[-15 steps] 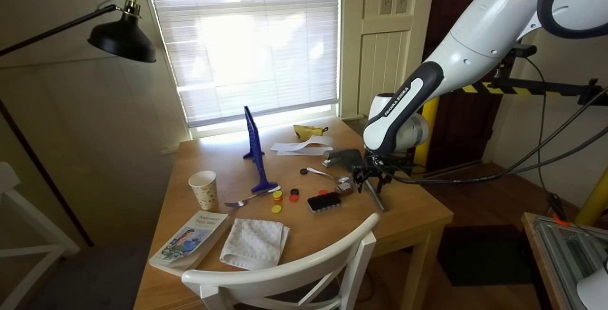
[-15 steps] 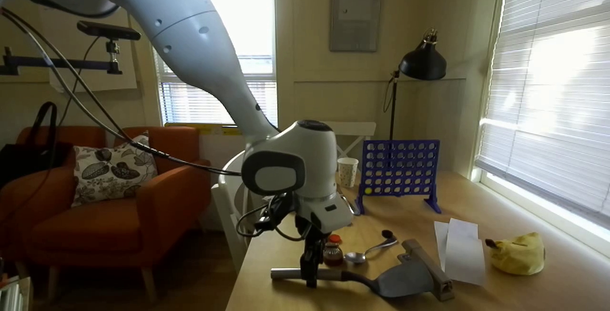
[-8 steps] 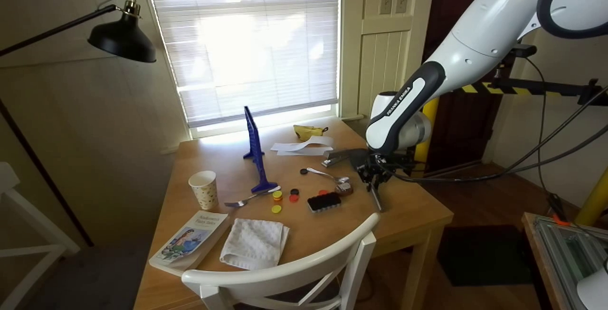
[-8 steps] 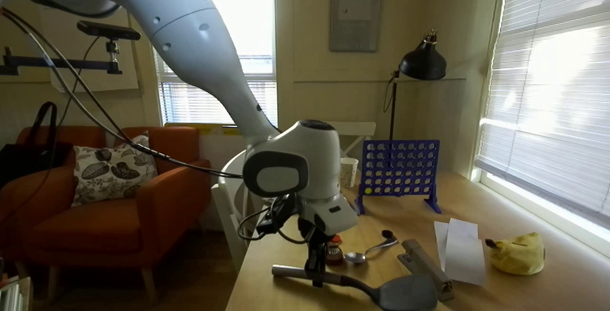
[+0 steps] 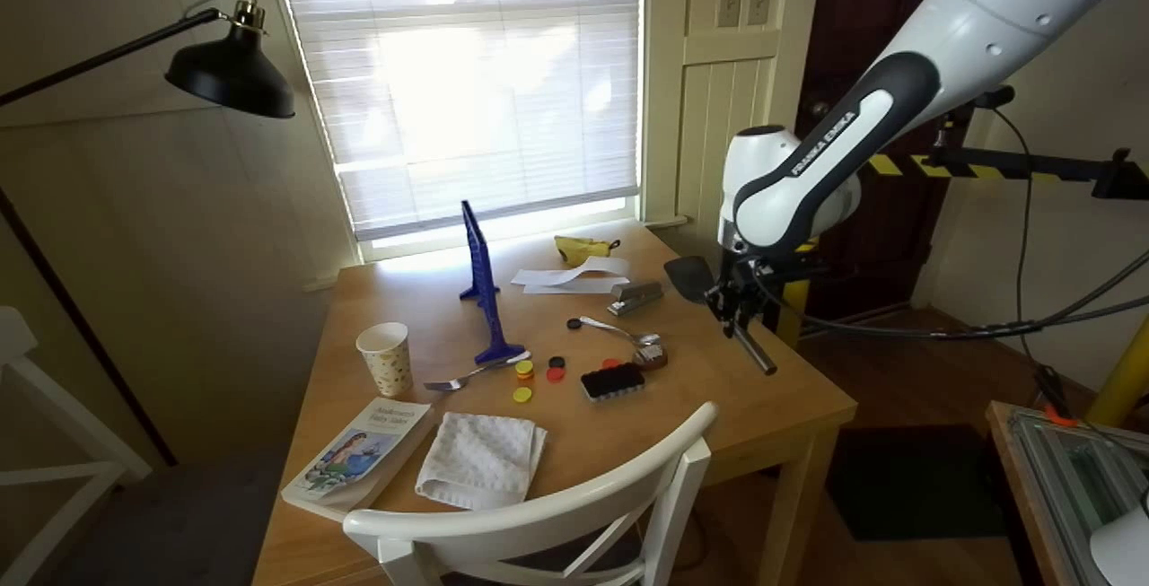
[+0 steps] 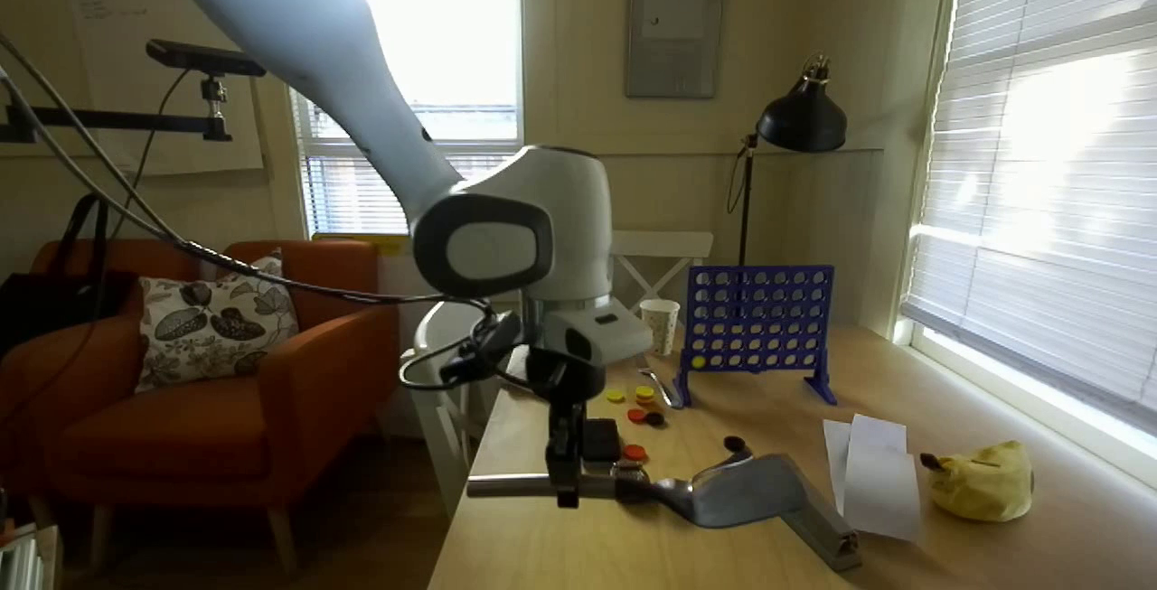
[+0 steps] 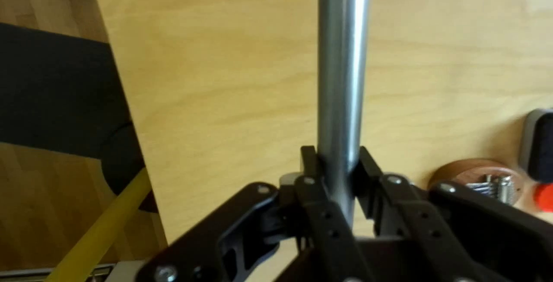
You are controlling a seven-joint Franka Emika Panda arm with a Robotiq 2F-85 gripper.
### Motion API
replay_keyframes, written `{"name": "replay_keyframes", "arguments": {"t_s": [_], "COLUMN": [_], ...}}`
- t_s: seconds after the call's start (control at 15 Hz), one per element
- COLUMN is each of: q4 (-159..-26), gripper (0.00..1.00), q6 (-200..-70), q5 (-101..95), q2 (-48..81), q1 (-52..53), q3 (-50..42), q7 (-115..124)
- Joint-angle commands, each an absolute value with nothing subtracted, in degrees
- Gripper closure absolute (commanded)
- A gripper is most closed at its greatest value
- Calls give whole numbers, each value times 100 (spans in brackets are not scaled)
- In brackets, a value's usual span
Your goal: Put the black object on the paper towel using the spatula
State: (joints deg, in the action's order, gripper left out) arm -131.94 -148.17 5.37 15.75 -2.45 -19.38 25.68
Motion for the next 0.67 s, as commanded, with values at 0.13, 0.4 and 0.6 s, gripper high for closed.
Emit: {"name": "replay_keyframes", "arguments": {"t_s": [0.13, 0.4, 0.6], "q4": [-14116, -13998, -13664], "gripper": [94, 94, 94], "q6": [-13655, -12555, -11882], "q5": [396, 804, 1210], "q2": [-163, -598, -431], "q1": [-446, -450, -396], "q3": [-1370, -1058, -966], "q7": [1395, 339, -486]}}
